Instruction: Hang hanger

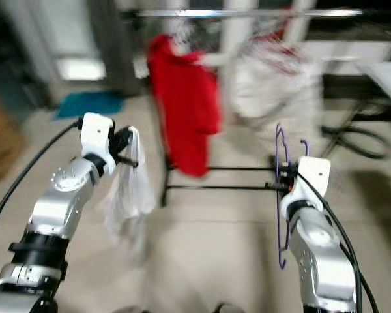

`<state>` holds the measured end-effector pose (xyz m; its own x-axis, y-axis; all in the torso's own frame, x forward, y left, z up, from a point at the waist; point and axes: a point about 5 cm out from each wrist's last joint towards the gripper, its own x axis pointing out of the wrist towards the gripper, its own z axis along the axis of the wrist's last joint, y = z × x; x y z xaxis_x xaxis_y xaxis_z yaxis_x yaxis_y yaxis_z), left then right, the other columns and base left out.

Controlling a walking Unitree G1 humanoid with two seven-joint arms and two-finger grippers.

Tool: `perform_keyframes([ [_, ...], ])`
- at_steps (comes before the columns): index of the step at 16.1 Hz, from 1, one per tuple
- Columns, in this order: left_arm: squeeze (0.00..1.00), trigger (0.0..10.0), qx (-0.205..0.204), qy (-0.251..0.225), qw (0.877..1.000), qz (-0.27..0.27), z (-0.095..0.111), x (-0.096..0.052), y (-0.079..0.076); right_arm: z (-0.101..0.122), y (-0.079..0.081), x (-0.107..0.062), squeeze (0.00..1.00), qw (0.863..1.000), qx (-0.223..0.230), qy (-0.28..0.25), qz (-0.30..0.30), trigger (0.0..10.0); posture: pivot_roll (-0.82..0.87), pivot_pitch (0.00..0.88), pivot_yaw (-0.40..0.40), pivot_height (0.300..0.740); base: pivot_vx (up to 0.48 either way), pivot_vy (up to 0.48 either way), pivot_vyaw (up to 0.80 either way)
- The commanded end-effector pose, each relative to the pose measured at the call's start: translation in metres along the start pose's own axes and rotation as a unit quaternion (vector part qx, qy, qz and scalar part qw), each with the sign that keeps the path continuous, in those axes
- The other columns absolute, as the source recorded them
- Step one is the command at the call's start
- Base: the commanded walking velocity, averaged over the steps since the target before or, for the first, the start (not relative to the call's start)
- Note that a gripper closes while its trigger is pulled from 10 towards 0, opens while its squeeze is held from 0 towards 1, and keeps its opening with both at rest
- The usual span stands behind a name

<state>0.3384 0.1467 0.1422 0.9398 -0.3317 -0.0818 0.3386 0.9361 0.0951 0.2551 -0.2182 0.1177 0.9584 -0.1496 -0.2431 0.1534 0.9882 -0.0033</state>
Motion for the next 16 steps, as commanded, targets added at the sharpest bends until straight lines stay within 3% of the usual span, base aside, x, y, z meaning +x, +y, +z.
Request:
perform_keyframes([
  [1, 0.0, 10.0, 0.013, -0.016, 1.0, 0.002, 0.008, -0.001, 0.002, 0.003, 0.002, 0.0, 0.0, 1.0, 0.002, -0.006, 0.006, 10.0, 0.01, 0.0, 0.05, 0.74, 0.296, 0.0, 0.0],
  [6, 0.0, 10.0, 0.009, -0.019, 1.0, -0.022, 0.009, -0.001, -0.005, 0.001, 0.005, -0.001, 0.0, 1.0, -0.006, -0.001, 0.012, 10.0, 0.01, 0.0, 0.056, 0.74, 0.304, 0.0, 0.0],
  [10, 0.0, 10.0, 0.008, -0.017, 0.998, -0.053, 0.006, -0.004, -0.012, 0.006, -0.001, -0.007, 0.0, 1.0, -0.014, -0.016, -0.001, 10.0, -0.01, 0.0, 0.06, 0.74, 0.336, 0.0, -0.79],
  [16, 0.0, 10.0, 0.002, -0.007, 0.998, -0.057, -0.003, -0.008, -0.018, 0.008, 0.004, -0.021, 0.0, 0.999, -0.009, -0.027, 0.014, 10.0, -0.01, 0.0, 0.045, 0.74, 0.327, 0.0, -0.8],
])
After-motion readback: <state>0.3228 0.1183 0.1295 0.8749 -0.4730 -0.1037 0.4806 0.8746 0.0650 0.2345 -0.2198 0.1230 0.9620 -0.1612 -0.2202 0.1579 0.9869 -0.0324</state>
